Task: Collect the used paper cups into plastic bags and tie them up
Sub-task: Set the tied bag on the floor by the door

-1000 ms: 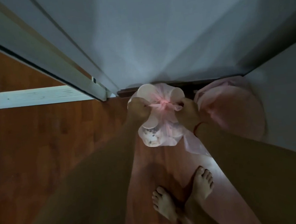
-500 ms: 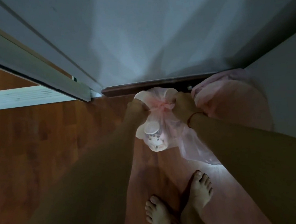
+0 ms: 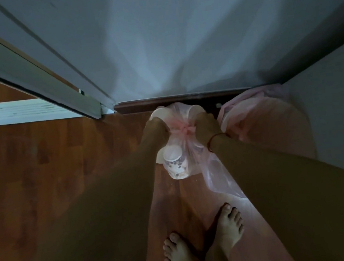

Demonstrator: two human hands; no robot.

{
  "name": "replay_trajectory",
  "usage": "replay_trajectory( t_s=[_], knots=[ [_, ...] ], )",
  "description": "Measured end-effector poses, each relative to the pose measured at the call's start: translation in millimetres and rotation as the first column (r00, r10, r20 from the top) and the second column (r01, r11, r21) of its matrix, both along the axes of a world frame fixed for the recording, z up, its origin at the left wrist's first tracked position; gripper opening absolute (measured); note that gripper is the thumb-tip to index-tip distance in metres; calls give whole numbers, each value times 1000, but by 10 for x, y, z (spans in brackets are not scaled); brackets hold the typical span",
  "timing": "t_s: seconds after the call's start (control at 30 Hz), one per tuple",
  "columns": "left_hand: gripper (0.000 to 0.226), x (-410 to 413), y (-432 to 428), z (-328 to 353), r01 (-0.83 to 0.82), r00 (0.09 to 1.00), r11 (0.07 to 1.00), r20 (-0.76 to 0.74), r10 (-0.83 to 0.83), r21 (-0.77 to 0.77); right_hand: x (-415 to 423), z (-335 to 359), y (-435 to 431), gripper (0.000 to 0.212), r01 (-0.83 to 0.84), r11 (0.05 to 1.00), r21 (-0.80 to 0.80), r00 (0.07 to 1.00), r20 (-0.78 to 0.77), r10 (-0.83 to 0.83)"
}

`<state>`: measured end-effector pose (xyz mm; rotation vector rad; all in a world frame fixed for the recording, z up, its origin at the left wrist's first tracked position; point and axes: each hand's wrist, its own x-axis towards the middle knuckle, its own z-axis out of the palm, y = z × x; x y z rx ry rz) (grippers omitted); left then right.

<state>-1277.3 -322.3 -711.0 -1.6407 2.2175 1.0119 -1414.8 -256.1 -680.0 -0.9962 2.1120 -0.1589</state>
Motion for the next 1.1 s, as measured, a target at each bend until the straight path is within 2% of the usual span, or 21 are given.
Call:
replay_trajectory(
  t_s=[0.1,0.17,0.23,0.27,0.37,0.5,0.73,0.9,1.1],
  knots=[
    [22,4,-9,120,-6,1000,1000,6,6,18,-5,143,-21,36,9,996,86,999,37,-12],
    [30,5,-52,321,-26,1000,999,13,26,40,-6,332,-54,37,32,988,152,992,113,-50],
    [35,-19,-127,621,-30,999,999,41,28,38,-8,580,-73,35,-27,983,183,999,38,21],
    [36,-54,-175,827,-49,997,997,59,45,55,-17,734,-88,34,-38,987,158,999,-21,42],
    [44,-166,-292,1553,-96,989,995,117,94,14,-54,1302,-167,32,9,997,75,999,-44,-6],
    [54,-176,-365,2597,-88,984,993,146,100,-84,-109,2356,-287,47,1,1000,-19,999,-35,-2],
    [66,12,21,4909,53,953,994,302,-20,-99,-27,4500,66,57,-106,994,-29,985,-139,101],
    [61,94,308,6291,64,961,977,278,-6,-201,133,5776,396,61,-145,982,-124,973,-197,119],
    [62,159,933,7489,103,974,942,223,-31,-320,315,6873,952,57,-128,947,-295,955,-293,38]
  ],
)
